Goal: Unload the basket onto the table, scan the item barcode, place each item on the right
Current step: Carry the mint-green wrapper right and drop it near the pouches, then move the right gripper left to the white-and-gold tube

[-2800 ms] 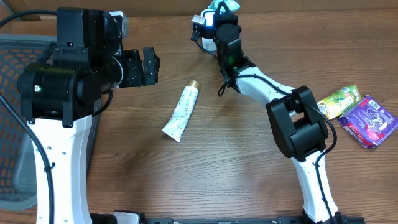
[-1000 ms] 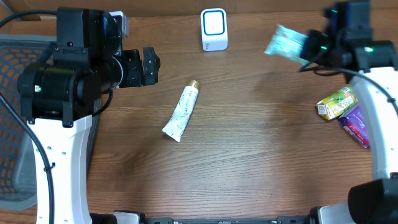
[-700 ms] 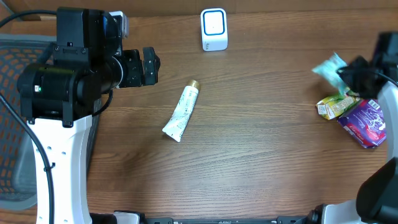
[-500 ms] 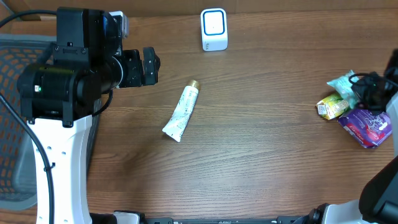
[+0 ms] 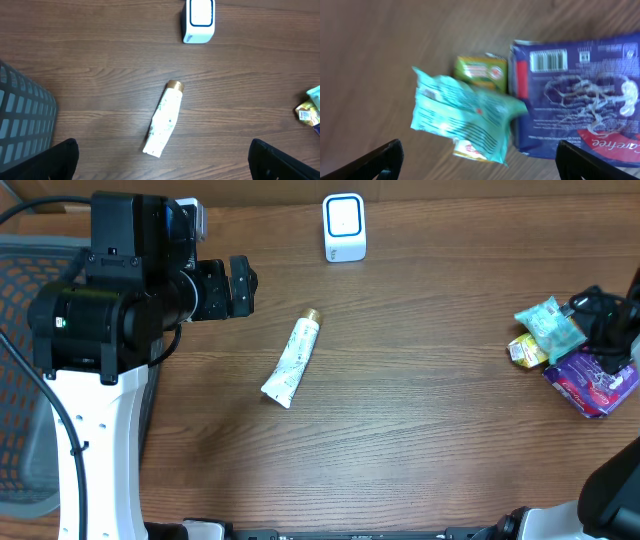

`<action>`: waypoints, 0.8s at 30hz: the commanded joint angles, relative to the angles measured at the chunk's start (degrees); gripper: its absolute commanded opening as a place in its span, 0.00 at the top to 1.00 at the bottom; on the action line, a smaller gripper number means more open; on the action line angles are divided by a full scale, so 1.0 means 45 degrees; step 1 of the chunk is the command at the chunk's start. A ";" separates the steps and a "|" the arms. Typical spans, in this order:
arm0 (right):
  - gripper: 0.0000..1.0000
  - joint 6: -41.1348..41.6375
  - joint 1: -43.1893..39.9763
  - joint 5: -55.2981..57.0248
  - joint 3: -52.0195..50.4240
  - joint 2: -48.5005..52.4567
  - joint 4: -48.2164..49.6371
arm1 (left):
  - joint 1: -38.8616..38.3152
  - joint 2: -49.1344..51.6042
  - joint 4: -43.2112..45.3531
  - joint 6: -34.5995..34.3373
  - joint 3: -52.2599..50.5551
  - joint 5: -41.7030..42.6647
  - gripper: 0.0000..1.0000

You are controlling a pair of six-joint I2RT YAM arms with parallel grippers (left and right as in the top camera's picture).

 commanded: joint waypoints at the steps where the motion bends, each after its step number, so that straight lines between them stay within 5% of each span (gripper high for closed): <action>1: 0.03 -0.0597 0.0151 -0.0835 0.1467 -0.0340 -0.0345 | -0.0015 0.0087 0.0015 0.0238 0.0117 -0.0044 0.00; 10: 0.00 -0.1481 0.2701 -0.5119 0.2059 -0.0355 0.0131 | -0.0015 0.0087 0.0010 0.0238 0.0117 -0.0044 0.00; 24: 0.00 0.0733 0.8952 -0.4755 0.1676 0.2239 0.2249 | -0.0015 0.0087 0.0015 0.0238 0.0117 -0.0044 0.01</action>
